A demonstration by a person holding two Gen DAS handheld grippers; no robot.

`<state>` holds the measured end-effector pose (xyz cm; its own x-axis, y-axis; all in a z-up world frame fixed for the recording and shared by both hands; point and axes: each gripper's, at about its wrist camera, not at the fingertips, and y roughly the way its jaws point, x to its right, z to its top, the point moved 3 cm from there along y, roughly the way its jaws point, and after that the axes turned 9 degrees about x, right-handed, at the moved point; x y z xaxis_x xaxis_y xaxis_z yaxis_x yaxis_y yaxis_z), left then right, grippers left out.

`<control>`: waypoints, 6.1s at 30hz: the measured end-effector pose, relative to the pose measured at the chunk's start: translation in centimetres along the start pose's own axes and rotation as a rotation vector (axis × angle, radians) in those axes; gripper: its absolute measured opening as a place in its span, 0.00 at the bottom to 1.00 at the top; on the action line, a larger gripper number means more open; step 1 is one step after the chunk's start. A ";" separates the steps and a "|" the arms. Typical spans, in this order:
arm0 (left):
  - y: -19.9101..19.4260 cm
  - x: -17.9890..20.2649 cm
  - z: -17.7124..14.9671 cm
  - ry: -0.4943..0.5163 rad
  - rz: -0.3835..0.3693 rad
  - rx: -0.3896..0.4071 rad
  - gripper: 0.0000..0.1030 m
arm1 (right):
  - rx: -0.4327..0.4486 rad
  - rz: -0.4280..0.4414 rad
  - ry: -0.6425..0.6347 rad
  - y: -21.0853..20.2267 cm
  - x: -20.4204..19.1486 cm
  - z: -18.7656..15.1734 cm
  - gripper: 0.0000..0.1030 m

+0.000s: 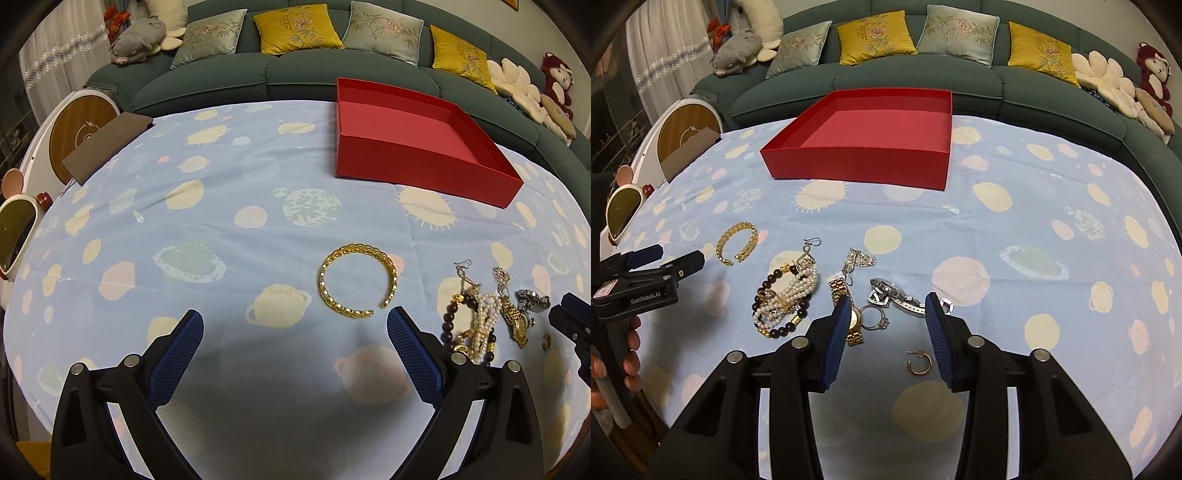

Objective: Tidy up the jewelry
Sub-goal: 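Grasp the gold bangle with the left tool while the right tool grasps the silver watch, then move bangle into red tray with left tool while right tool drops silver watch there, then open both tools and lift them away from the red tray, then grasp the pearl bracelet with the left tool while the right tool grasps the gold watch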

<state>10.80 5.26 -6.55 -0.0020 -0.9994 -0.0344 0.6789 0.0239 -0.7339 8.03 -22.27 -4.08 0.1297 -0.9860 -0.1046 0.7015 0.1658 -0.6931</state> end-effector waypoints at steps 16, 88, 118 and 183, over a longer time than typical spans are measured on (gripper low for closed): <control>3.3 0.9 0.2 -0.015 -0.038 -0.009 0.94 | -0.014 -0.067 -0.031 3.2 1.3 -0.1 0.34; 3.5 6.1 21.0 0.085 -0.133 0.286 0.02 | 0.278 0.009 0.135 4.4 3.8 19.1 0.05; 15.8 8.2 23.6 0.077 -0.068 0.189 0.26 | 0.144 -0.039 0.110 18.4 6.3 22.6 0.09; -4.8 4.5 0.0 0.081 -0.171 0.134 0.61 | 0.043 0.045 0.012 2.4 -2.7 -2.6 0.35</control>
<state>7.56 0.68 -3.23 -0.1812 -0.9831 0.0244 0.7549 -0.1549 -0.6373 7.58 -19.23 -7.33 0.1534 -0.9776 -0.1438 0.7247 0.2102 -0.6562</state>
